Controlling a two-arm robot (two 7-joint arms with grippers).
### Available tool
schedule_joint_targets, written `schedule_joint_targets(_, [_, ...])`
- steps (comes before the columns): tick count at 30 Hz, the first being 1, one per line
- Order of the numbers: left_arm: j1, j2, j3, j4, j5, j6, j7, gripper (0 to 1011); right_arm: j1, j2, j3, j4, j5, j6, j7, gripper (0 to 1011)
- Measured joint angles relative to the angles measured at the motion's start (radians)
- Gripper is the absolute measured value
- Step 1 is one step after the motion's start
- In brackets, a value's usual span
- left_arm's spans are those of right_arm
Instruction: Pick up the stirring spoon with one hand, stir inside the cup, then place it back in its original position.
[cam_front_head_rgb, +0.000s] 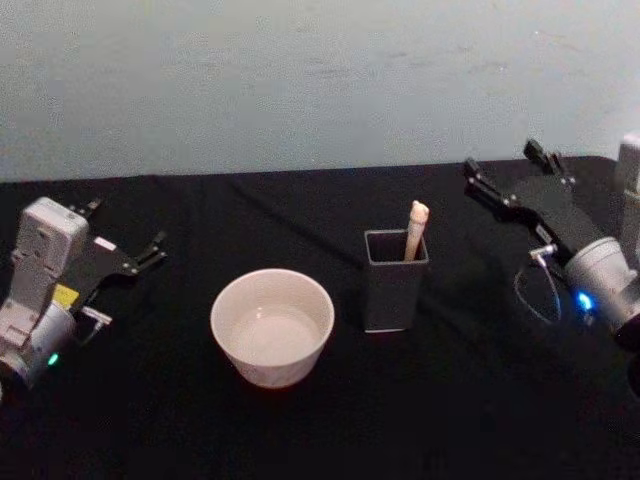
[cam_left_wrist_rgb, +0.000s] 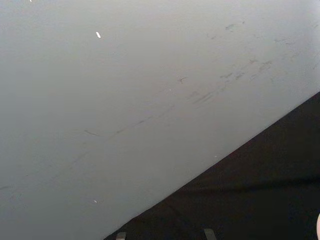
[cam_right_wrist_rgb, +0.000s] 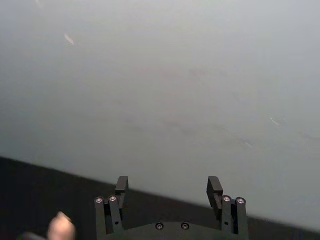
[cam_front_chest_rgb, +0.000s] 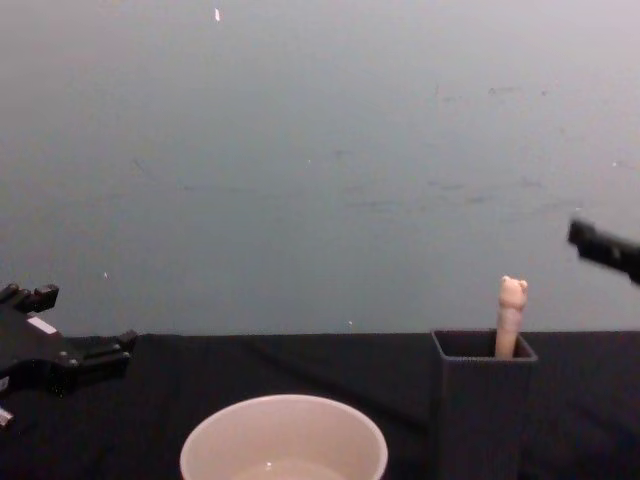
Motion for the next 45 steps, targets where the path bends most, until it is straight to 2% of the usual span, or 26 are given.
schedule_joint_targets(6, [0.0,0.0,0.0,0.0,0.0,0.0,0.0,1001,0.001,-0.015,-0.01,0.079,-0.059,0.039,-0.035,1000])
schedule_joint_targets(12, [0.0,0.0,0.0,0.0,0.0,0.0,0.0,1001,0.002,-0.026,-0.019,0.119,-0.082,0.068,-0.027,1000])
schedule_joint_targets(45, [0.0,0.0,0.0,0.0,0.0,0.0,0.0,1001,0.001,-0.024,-0.017,0.112,-0.078,0.064,-0.029,1000])
